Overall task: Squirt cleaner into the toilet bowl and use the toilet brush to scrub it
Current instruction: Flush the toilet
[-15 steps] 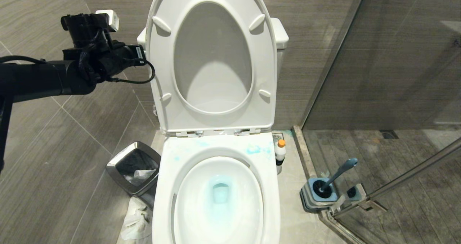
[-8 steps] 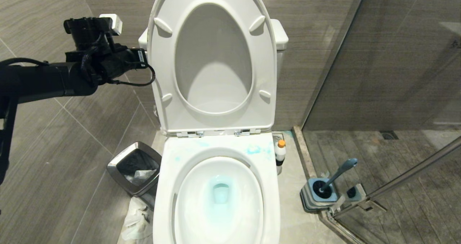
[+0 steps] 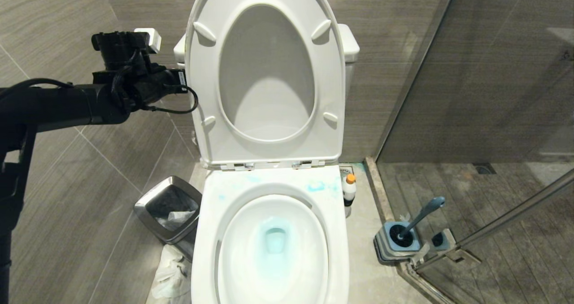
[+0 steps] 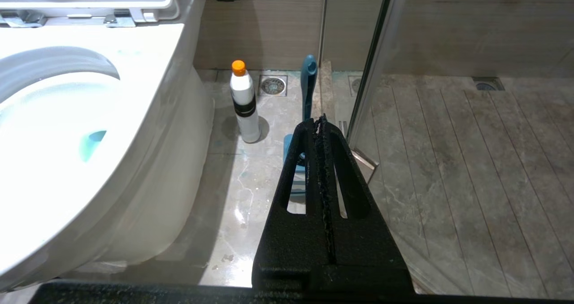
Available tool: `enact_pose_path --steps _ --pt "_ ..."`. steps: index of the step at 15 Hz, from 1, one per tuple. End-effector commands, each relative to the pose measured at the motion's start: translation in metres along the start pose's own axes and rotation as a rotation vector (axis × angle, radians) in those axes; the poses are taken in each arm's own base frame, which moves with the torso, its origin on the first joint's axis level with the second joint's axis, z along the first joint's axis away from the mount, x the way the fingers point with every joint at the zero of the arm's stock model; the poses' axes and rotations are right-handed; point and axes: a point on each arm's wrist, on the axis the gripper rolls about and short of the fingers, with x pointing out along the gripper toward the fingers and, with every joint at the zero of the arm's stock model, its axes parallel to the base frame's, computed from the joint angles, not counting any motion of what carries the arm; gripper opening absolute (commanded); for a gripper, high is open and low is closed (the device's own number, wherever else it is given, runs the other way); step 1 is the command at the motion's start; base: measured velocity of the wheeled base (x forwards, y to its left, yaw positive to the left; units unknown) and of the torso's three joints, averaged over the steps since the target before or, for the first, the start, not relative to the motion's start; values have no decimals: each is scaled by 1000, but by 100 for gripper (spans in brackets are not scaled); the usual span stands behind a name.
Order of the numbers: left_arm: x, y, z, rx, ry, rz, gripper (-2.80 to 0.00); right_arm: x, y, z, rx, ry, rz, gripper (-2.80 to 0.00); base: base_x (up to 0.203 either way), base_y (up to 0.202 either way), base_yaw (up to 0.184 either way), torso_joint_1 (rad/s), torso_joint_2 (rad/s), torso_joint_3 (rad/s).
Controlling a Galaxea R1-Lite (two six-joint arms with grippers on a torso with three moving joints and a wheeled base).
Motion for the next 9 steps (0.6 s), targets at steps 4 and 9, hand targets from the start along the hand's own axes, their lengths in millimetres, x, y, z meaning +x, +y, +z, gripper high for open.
enact_pose_path --steps 4,9 --pt "3 -1 -4 -5 0 0 -280 1 0 -6 0 21 -1 -280 0 0 0 0 0 0" --pt "-2 1 5 -5 -23 4 -280 1 0 -6 0 19 -1 -280 0 0 0 0 0 0"
